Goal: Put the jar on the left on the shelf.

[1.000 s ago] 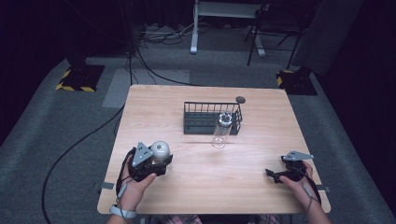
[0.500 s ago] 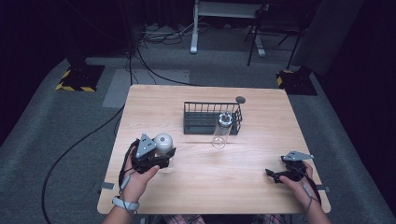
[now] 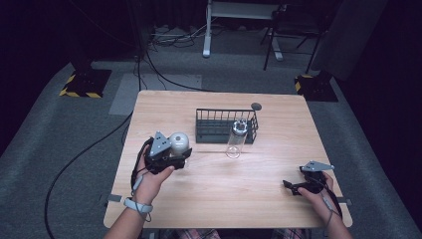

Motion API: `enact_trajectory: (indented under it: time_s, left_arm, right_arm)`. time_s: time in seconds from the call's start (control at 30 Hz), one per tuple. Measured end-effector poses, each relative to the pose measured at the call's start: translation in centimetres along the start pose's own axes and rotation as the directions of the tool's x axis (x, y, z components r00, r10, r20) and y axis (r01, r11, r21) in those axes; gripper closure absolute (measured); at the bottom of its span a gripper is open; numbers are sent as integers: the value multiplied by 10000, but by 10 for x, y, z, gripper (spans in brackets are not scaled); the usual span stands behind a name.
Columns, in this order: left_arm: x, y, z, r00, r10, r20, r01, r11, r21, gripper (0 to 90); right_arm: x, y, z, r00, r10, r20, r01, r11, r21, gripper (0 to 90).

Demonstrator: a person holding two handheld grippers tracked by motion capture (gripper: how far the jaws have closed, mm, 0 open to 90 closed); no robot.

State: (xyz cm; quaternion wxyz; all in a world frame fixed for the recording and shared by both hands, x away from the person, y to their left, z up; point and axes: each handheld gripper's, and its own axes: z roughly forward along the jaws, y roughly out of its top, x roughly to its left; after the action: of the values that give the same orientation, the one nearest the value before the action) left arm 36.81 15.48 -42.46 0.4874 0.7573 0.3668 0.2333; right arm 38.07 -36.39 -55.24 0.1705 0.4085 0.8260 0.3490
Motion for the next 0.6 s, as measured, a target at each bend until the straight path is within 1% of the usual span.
enact_trajectory:
  time_s: [0.07, 0.13, 0.2, 0.37, 0.47, 0.6]
  left_arm:
    - [1, 5, 2, 9999, 111, -21, -111, 9999, -10, 275]
    - [1, 7, 3, 9999, 119, -36, -119, 9999, -22, 275]
    - [3, 12, 5, 9998, 174, -29, -175, 9998, -43, 275]
    - [5, 20, 10, 9997, 174, 165, -174, 9998, 9, 274]
    - [5, 27, 12, 9993, 342, 114, -343, 9994, 41, 274]
    - [6, 34, 15, 9993, 347, 108, -347, 9994, -18, 274]
  right_arm:
    - [0, 0, 0, 10000, -2, 0, 2, 10000, 1, 8]
    - [0, 0, 0, 10000, 2, -1, -2, 10000, 1, 8]
    - [0, 0, 0, 10000, 0, -2, 0, 10000, 1, 8]
    - [0, 0, 0, 10000, 1, -3, -1, 10000, 3, 8]
    - [0, 0, 0, 10000, 3, -3, -3, 10000, 3, 8]
    - [0, 0, 0, 10000, 0, 2, 0, 10000, 0, 8]
